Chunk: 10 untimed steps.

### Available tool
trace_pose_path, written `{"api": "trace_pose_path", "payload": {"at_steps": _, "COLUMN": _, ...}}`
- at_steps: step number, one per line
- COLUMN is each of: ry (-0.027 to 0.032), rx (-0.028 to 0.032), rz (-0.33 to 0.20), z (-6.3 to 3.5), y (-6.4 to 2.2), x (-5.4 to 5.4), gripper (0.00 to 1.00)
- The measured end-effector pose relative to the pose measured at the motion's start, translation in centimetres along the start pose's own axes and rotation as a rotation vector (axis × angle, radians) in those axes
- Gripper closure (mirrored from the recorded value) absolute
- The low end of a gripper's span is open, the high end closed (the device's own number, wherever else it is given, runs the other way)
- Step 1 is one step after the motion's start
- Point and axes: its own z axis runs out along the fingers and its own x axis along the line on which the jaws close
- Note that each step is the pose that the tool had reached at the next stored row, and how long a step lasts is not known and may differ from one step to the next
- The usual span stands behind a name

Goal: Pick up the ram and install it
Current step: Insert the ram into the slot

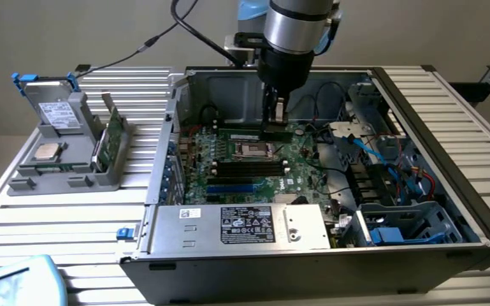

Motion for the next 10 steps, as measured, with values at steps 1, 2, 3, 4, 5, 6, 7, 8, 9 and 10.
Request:
{"api": "trace_pose_path", "payload": {"at_steps": 1, "ry": 0.0013, "rx": -0.0002, "rz": -0.012, "z": 0.18, "y": -0.02, "x": 0.0, "gripper": 0.86}}
{"api": "trace_pose_path", "payload": {"at_steps": 2, "ry": 0.0029, "rx": -0.0004, "rz": -0.028, "z": 0.36, "y": -0.03, "x": 0.0, "gripper": 0.86}}
{"api": "trace_pose_path", "payload": {"at_steps": 3, "ry": 0.0047, "rx": -0.0006, "rz": -0.046, "z": 0.51, "y": -0.05, "x": 0.0, "gripper": 0.86}}
{"api": "trace_pose_path", "payload": {"at_steps": 4, "ry": 0.0063, "rx": -0.0008, "rz": -0.064, "z": 0.64, "y": -0.06, "x": 0.0, "gripper": 0.86}}
{"api": "trace_pose_path", "payload": {"at_steps": 5, "ry": 0.0082, "rx": -0.001, "rz": -0.082, "z": 0.78, "y": -0.08, "x": 0.0, "gripper": 0.86}}
{"api": "trace_pose_path", "payload": {"at_steps": 6, "ry": 0.01, "rx": -0.0013, "rz": -0.099, "z": 0.92, "y": -0.09, "x": 0.0, "gripper": 0.86}}
{"api": "trace_pose_path", "payload": {"at_steps": 7, "ry": 0.0116, "rx": -0.0015, "rz": -0.114, "z": 1.08, "y": -0.1, "x": 0.0, "gripper": 0.86}}
{"api": "trace_pose_path", "payload": {"at_steps": 8, "ry": 0.0121, "rx": -0.0016, "rz": -0.12, "z": 1.28, "y": -0.12, "x": 0.0, "gripper": 0.86}}
{"api": "trace_pose_path", "payload": {"at_steps": 9, "ry": 0.0123, "rx": -0.0015, "rz": -0.121, "z": 1.46, "y": -0.13, "x": 0.0, "gripper": 0.86}}
{"api": "trace_pose_path", "payload": {"at_steps": 10, "ry": 0.0123, "rx": -0.0015, "rz": -0.122, "z": 1.64, "y": -0.14, "x": -0.1, "gripper": 0.86}}
